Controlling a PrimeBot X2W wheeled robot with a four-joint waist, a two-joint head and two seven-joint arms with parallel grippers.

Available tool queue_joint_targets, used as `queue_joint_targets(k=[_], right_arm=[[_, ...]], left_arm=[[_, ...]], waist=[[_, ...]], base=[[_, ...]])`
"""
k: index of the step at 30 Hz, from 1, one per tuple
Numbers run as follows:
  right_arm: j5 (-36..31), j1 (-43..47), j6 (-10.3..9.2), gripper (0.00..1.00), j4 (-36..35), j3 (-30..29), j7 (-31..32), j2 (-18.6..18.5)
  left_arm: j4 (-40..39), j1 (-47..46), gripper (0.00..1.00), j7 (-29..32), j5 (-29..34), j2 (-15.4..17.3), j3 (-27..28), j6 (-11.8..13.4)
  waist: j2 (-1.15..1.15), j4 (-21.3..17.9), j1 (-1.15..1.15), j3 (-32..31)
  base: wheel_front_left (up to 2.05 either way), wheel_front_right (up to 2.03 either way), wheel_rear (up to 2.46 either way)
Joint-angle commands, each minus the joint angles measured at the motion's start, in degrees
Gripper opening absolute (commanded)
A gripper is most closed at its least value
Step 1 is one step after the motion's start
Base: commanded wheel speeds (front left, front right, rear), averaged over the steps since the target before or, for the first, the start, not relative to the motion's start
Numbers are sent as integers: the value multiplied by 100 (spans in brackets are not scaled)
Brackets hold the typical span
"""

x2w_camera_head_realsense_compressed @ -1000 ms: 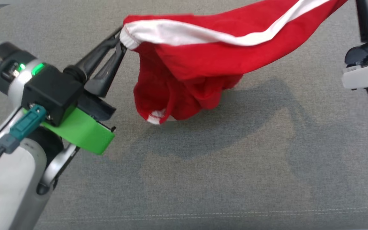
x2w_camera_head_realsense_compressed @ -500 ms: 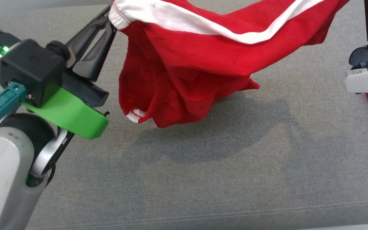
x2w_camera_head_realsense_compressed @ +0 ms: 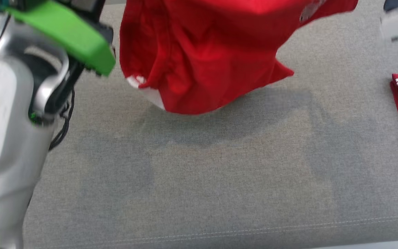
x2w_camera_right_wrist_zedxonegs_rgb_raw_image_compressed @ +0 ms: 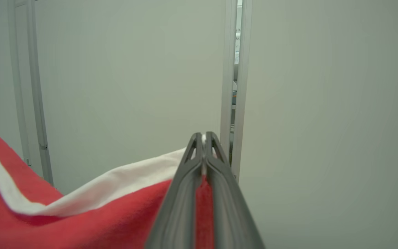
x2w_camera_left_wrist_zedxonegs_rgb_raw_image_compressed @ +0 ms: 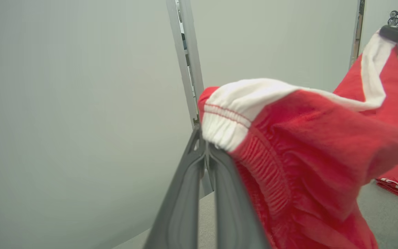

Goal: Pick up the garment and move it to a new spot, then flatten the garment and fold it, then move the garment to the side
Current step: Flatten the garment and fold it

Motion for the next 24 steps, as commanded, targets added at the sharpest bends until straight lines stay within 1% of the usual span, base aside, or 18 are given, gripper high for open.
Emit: queue_joint_targets(k=[1, 2, 5, 7, 10, 11, 14, 16, 19, 22, 24], right_arm=[[15, -290, -7, 0, 169, 113, -57, -27], [-118, -539, -4, 0, 416, 229, -99, -123], [-69, -1346, -4, 0, 1143, 614, -345, -56], [-19, -1908, -8, 0, 1695, 776, -570, 2], [-15, -2622, -7, 0, 2571, 1007, -1026, 121], [-63, -3070, -6, 0, 3125, 1143, -1369, 222], [-360, -3705, -5, 0, 3761, 1437, -1737, 369], [-476, -3968, -4, 0, 4073, 1702, -1846, 537], [-334, -4122, -5, 0, 4323, 2018, -1945, 722], [-78, -3852, -5, 0, 4239, 2382, -1999, 779], [127, -3545, -5, 0, 4071, 2551, -1999, 727]], left_arm=[[272, -251, 0, 51, -85, -79, -11, -41], [555, -489, 0, 16, -87, -146, -33, -75], [1490, -1186, 0, -98, -96, -331, -164, -146], [2098, -1699, 0, -244, -39, -398, -210, -176], [2982, -2309, 0, -575, 92, -526, -336, -207], [3520, -2689, 0, -939, 205, -604, -379, -217], [4180, -3265, 0, -1516, 430, -636, -464, -213], [4527, -3520, 0, -1889, 503, -716, -512, -218], [4978, -3680, 0, -2302, 557, -819, -717, -227], [5219, -3526, 0, -2644, 467, -924, -1044, -227], [5341, -3254, 0, -2796, 373, -935, -1243, -226]], waist=[[0, -24, 0, 79], [0, -33, 0, 134], [0, -89, 0, 306], [0, -134, 0, 450], [0, -185, 0, 617], [0, -213, 0, 686], [0, -293, 0, 930], [0, -348, 0, 1191], [0, -382, 0, 1529], [0, -370, 0, 1769], [0, -349, 0, 1851]], base=[[0, 0, 0], [0, 0, 0], [0, 0, 0], [0, 0, 0], [0, 0, 0], [0, 0, 0], [0, 0, 0], [0, 0, 0], [0, 0, 0], [0, 0, 0], [0, 0, 0]])
